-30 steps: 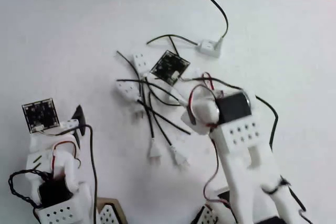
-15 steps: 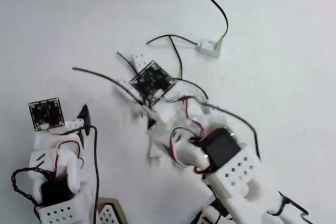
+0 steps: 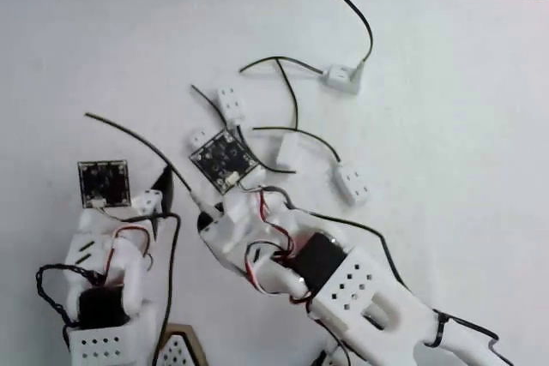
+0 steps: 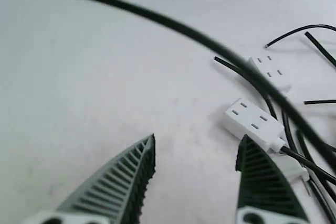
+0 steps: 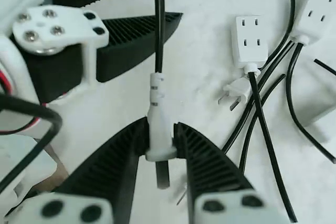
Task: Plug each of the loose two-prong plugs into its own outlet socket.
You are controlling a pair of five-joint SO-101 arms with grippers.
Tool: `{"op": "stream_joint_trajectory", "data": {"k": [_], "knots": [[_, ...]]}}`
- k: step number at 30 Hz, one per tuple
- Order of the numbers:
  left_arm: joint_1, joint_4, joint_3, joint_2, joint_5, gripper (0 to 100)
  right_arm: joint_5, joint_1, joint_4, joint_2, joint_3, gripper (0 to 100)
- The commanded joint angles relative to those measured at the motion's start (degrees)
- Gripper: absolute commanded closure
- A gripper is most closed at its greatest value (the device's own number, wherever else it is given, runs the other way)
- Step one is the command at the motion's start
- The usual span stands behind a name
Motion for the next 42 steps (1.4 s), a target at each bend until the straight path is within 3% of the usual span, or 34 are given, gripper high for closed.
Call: {"op": "stream_joint_trajectory", "data": {"k": [1, 10, 19, 30, 35, 42], "knots": [[4.3, -1.2, -1.7, -0.7, 0.1, 75, -0.7, -1.3, -2.4, -0.9, 1.1, 98.1], [14.6, 4.2, -8.9, -0.7, 0.1, 75, -0.8, -1.9, -6.5, -1.5, 6.4, 98.1], [19.7, 11.7, -12.7, -0.7, 0.0, 75, -0.8, 0.4, -6.5, -1.5, 7.4, 98.1], [17.6, 11.4, -10.9, -0.6, -3.3, 75, -0.8, 1.4, -6.5, -1.5, 8.1, 98.1], [11.2, 11.4, -10.9, -0.4, -3.7, 75, -0.8, 8.5, -8.4, -1.5, 7.7, 98.1], [8.0, 11.8, -11.3, -0.3, -6.8, 71, -5.0, 20.3, -16.2, -0.8, 8.1, 98.1]]}}
